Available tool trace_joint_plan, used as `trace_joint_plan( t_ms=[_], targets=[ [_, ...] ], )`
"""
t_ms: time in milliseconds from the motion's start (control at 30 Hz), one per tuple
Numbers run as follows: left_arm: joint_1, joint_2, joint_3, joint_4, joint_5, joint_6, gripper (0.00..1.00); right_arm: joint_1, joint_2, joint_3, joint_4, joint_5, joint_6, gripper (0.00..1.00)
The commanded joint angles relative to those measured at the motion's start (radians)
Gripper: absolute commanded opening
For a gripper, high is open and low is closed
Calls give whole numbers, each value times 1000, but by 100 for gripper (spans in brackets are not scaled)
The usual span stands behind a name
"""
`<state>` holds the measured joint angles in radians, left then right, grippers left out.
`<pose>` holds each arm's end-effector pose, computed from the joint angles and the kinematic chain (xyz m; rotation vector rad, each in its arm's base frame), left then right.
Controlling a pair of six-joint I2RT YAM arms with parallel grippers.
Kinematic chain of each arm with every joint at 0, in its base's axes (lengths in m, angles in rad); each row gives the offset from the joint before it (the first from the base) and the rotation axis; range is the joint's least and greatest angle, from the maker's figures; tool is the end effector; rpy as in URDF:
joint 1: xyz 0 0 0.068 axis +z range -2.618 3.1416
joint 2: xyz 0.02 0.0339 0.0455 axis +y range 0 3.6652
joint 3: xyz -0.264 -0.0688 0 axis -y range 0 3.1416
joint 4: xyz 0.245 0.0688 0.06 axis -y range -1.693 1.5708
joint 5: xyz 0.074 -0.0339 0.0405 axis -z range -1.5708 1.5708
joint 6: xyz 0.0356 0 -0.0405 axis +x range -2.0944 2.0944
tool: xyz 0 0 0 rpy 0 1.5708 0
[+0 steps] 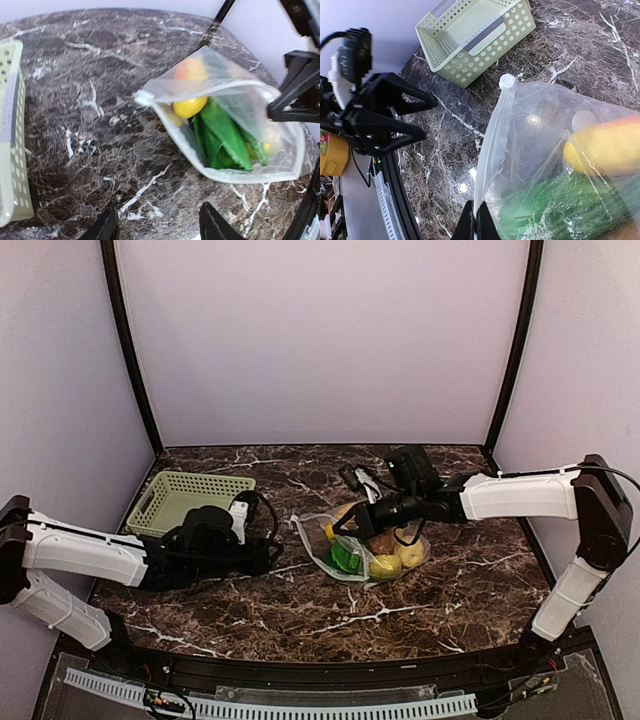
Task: Open the zip-top bag and remove the fake food
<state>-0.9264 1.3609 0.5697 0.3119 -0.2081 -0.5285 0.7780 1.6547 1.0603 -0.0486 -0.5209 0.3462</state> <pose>0.1720 -0.2166 0.1895 0.2855 2.0919 -0.6865 0.2459 0.2671 0.2262 -0.8134 2.2390 1.1621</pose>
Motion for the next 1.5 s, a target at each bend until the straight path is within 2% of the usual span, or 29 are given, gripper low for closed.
trace_joint_plan(
  t_ms=[0, 100, 233, 333, 467, 567, 700, 800, 967, 1200, 1467],
  targets=[
    [-5, -178, -5, -22, -35, 122, 56, 0, 0, -29, 57, -44, -18, 0],
    [-7, -291, 38, -193, -66, 155, 59, -4, -6, -52, 88, -67, -22, 0],
    [-6, -410, 47, -268, -65, 186, 65, -8, 2, -48, 86, -94, -19, 0],
    [-6, -441, 62, -295, -43, 214, 66, -8, 3, -16, 53, -95, -29, 0],
    [-6, -388, 94, -294, 14, 259, 64, -8, 0, 5, -6, -75, -44, 0],
    [-8, -355, 40, -130, 78, 309, 62, -9, -17, 18, -38, -49, -41, 0],
    [-10, -258, -34, 127, 178, 390, 58, -8, -45, 22, -69, -26, -18, 0],
    [-17, -114, -41, 247, 255, 415, 52, -6, -78, -14, -55, -11, 24, 0],
    [-51, 92, -15, 444, 272, 457, 49, -6, -141, -50, -49, 32, 61, 0],
    [-136, 282, 143, 474, 221, 558, 48, -6, -148, -54, -43, 12, 55, 0],
    [-165, 432, 258, 476, 168, 564, 55, -6, -129, -66, 3, -41, 58, 0]
  ],
)
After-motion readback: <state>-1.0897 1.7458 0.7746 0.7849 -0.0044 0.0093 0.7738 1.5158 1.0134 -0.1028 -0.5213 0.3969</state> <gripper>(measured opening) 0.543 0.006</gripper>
